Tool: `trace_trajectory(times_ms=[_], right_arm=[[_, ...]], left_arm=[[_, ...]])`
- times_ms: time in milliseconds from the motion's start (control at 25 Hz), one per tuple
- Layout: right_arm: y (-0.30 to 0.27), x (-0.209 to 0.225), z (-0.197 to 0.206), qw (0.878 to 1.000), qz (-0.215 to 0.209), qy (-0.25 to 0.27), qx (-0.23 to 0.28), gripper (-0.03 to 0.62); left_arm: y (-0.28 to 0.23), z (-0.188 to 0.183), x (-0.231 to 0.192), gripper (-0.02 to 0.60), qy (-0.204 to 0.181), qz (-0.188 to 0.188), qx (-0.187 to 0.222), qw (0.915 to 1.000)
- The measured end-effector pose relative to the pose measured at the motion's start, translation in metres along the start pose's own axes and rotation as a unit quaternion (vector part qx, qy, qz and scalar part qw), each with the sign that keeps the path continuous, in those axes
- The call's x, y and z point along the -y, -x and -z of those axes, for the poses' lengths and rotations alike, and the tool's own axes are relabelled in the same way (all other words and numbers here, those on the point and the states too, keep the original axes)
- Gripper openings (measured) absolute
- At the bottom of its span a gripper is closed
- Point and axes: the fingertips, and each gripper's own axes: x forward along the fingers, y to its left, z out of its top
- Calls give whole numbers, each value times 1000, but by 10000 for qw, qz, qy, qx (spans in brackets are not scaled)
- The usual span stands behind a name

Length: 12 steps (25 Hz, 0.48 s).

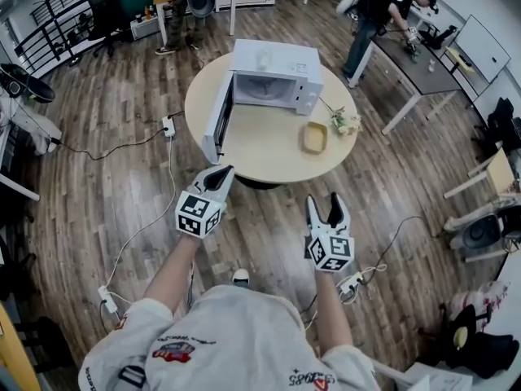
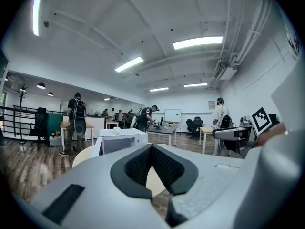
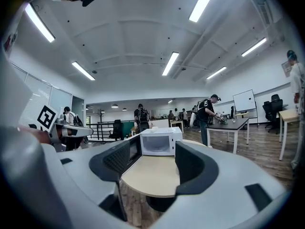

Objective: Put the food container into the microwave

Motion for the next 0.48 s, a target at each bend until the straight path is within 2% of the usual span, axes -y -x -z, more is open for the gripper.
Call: trace_trajectory(times_ms=[480], right_arm=[[-76,52,-14,9998,147,-53,77,282]], left_arm=[[-79,-3,-36,5,156,71,-42,9998]])
